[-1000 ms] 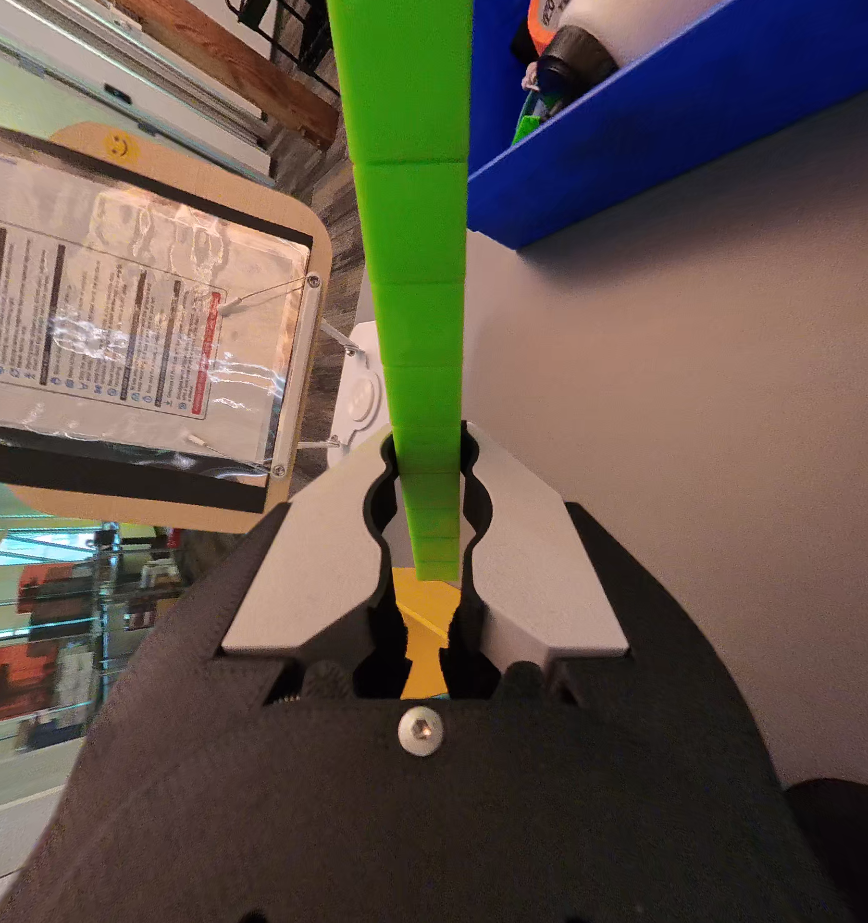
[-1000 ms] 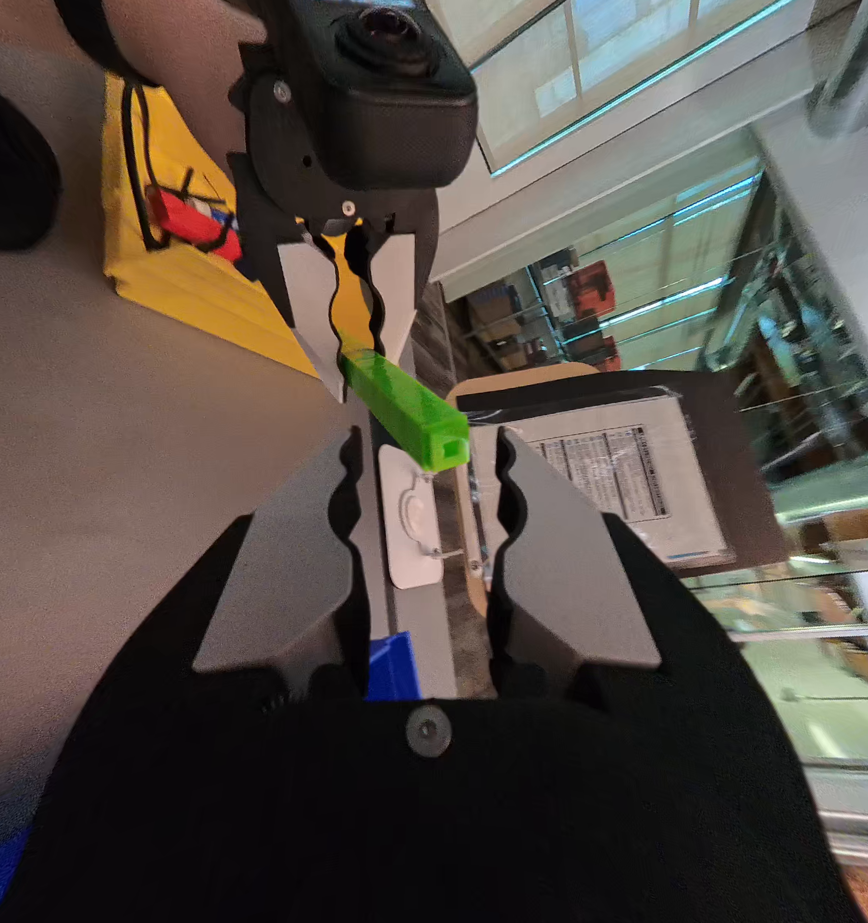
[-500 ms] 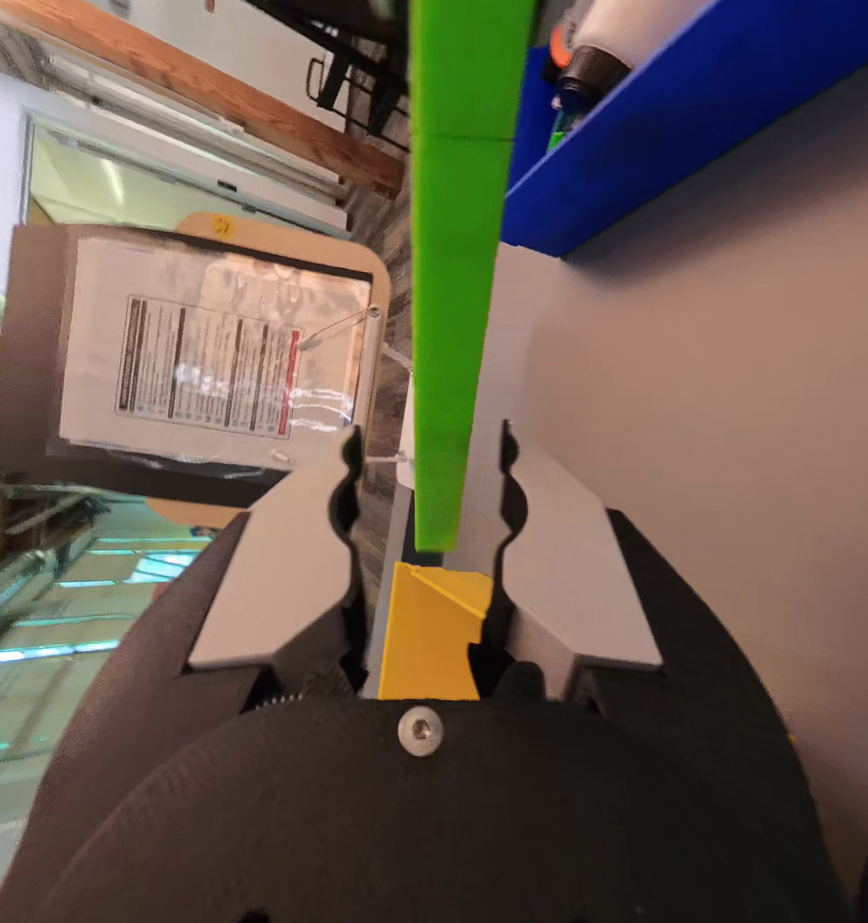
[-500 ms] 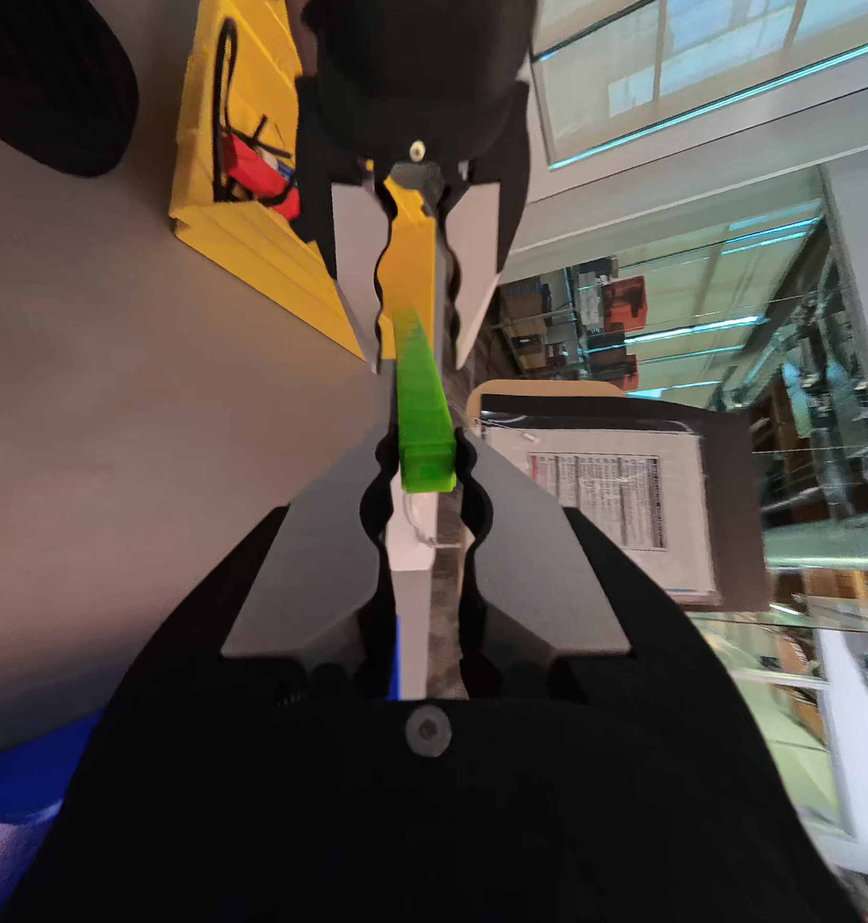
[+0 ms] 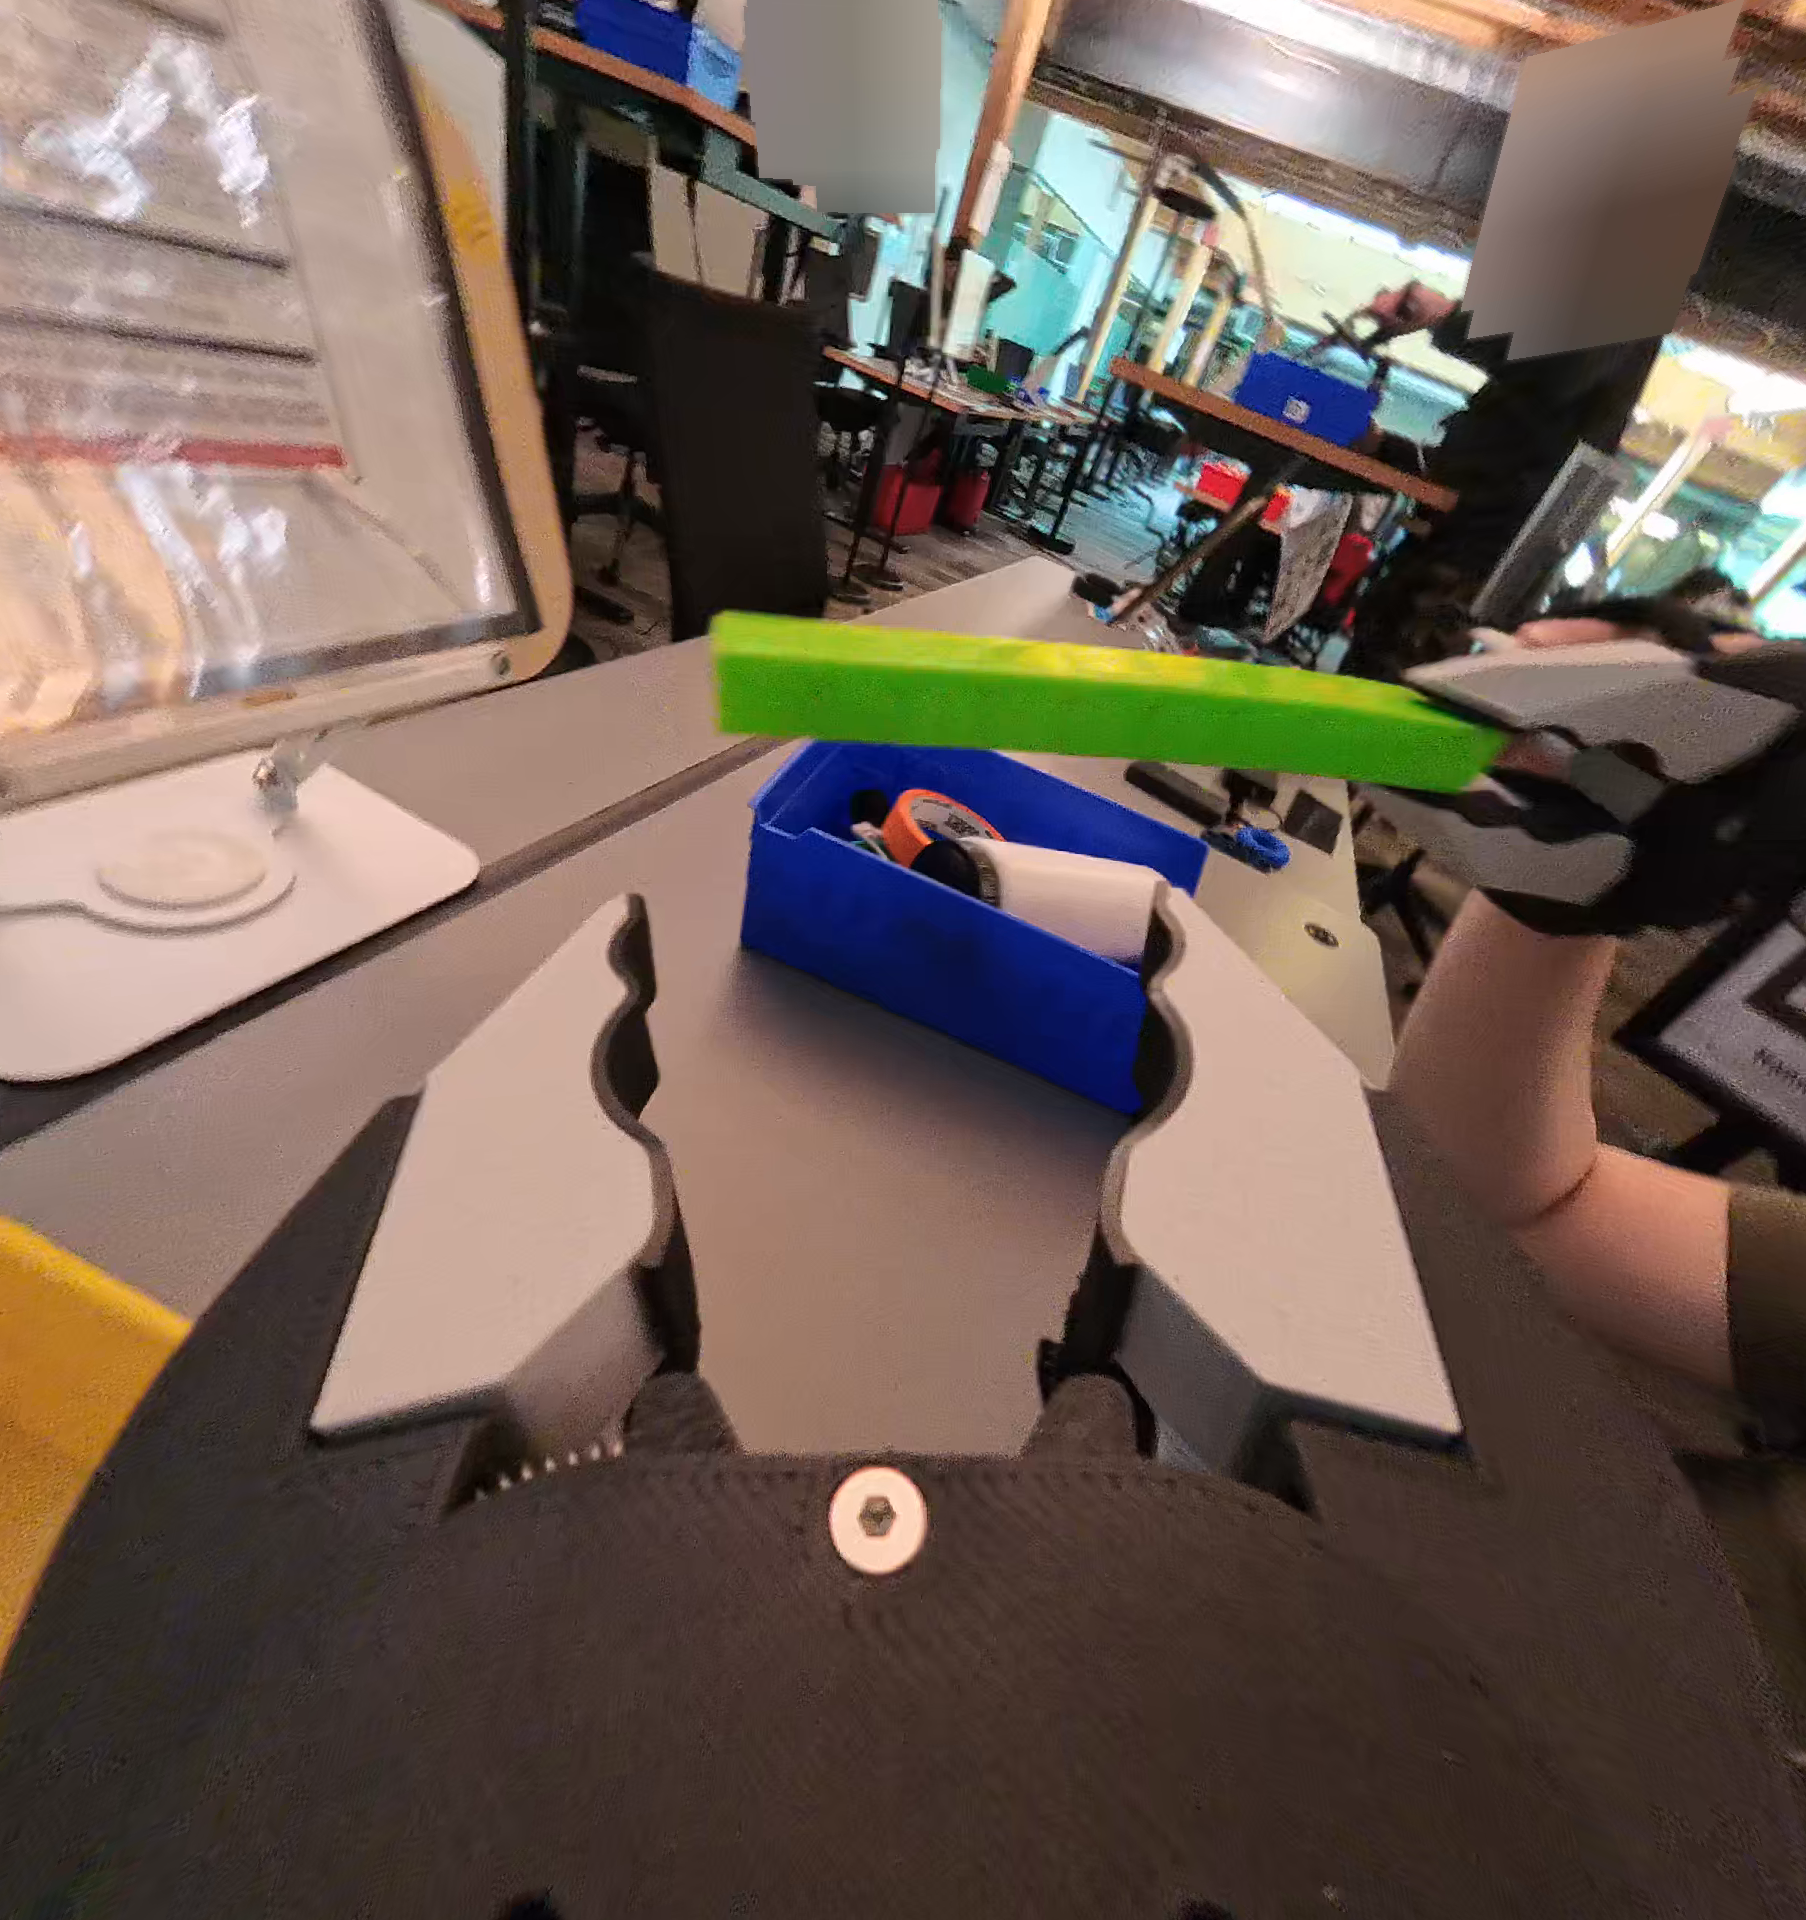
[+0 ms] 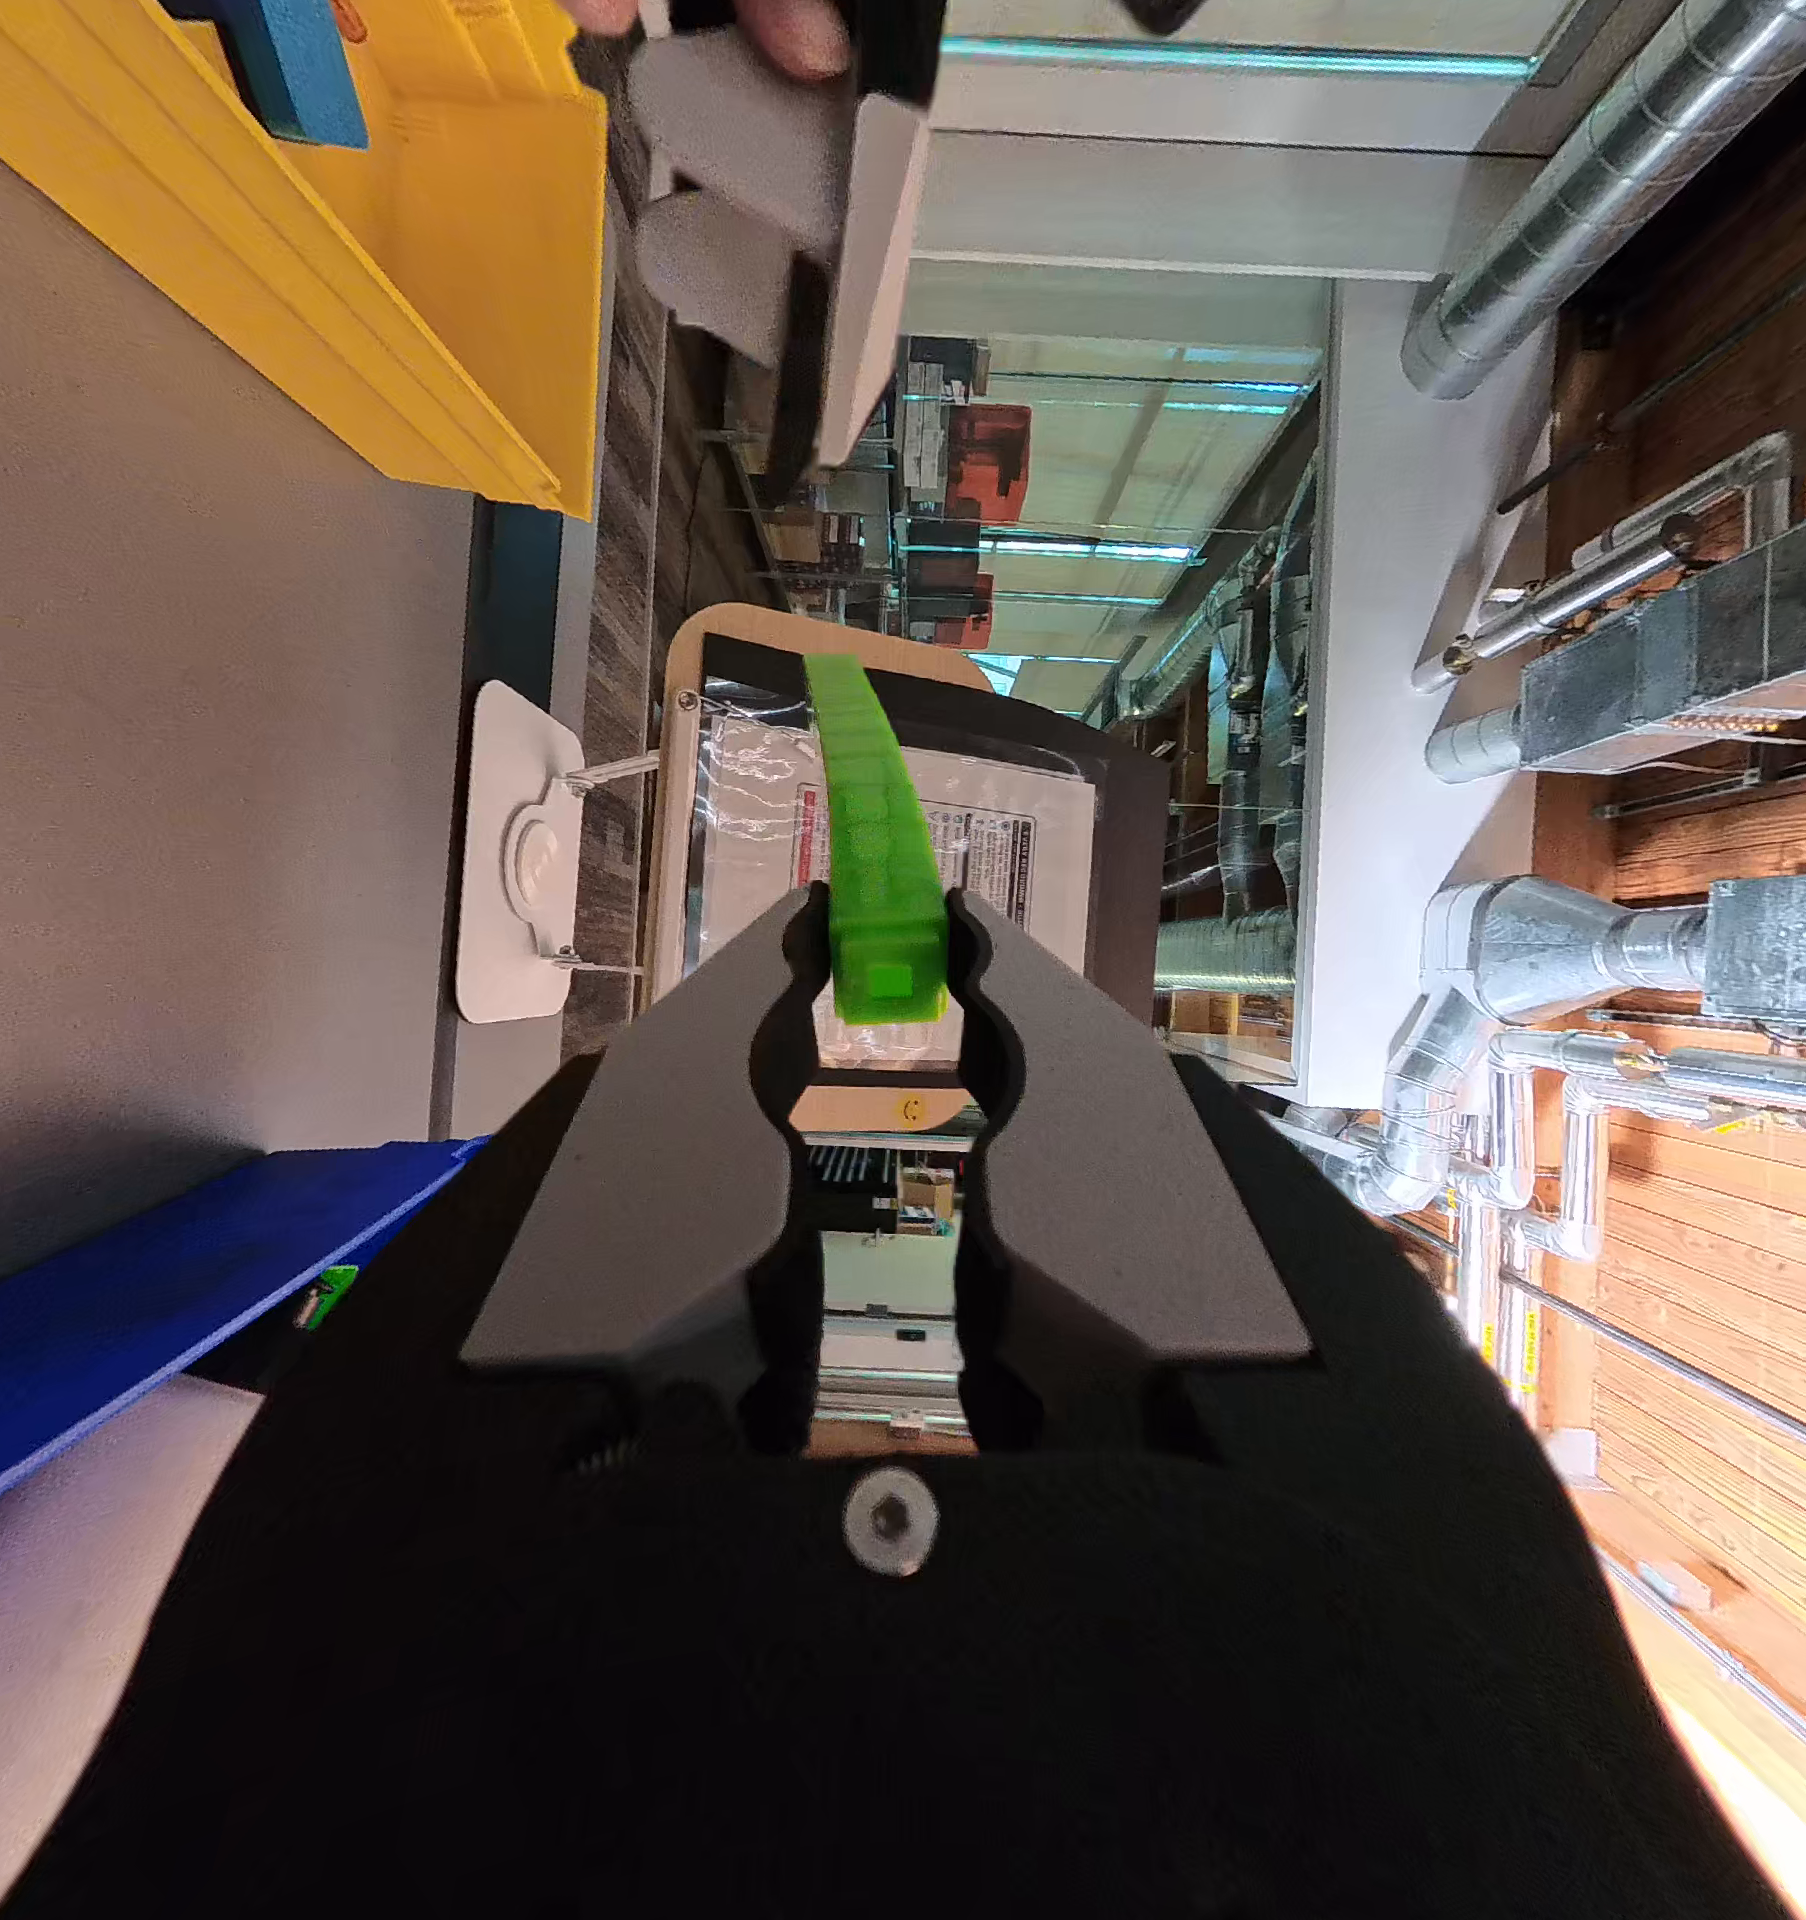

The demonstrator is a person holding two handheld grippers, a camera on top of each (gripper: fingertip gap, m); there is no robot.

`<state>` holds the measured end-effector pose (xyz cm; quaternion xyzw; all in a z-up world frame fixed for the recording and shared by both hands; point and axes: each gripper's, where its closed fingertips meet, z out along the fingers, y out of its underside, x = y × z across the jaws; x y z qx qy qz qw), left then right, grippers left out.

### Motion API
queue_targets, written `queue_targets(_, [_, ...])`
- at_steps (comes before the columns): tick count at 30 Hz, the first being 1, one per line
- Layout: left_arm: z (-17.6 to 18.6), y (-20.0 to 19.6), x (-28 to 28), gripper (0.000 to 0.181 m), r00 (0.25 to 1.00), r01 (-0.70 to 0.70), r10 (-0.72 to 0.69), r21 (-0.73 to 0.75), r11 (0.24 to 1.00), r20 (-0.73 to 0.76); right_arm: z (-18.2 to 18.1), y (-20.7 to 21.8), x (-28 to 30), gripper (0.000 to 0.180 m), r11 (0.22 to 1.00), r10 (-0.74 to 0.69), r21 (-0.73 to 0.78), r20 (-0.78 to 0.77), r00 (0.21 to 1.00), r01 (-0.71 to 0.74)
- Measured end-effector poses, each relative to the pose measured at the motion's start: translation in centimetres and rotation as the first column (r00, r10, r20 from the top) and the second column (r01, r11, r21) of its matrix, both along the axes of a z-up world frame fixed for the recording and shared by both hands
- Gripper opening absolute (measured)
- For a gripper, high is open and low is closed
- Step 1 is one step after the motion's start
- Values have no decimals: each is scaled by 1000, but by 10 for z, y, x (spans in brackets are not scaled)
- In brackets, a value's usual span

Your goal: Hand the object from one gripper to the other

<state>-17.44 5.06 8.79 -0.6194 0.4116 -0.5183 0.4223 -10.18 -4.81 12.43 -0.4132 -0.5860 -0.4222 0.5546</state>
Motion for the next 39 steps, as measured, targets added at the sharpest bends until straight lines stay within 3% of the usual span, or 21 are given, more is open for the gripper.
queue_targets(4, [-1, 18, -12, 98, 997, 1, 0, -7, 1000, 74, 7, -11, -6, 21, 999, 34, 18, -16, 999, -34])
queue_targets(7, [12, 14, -30, 75, 981, 58, -71, 79, 995, 180, 17, -28, -16, 21, 994, 110, 24, -59, 992, -109])
queue_targets(12, [32, -19, -49, 59, 913, 234, -278, 174, 957, 300, 29, -55, -29, 20, 976, 219, 40, -102, 970, -216])
queue_targets(16, [37, -31, -53, 46, 897, 255, -321, 239, 937, 304, 33, -62, -30, 20, 972, 234, 48, -108, 966, -231])
queue_targets(24, [39, -42, -49, 49, 881, 290, -363, 260, 921, 303, 28, -64, -38, 20, 967, 256, 34, -90, 962, -254])
queue_targets(39, [36, -51, -41, 36, 841, 358, -426, 248, 900, 333, 28, -68, -34, 21, 956, 290, 8, -124, 949, -292])
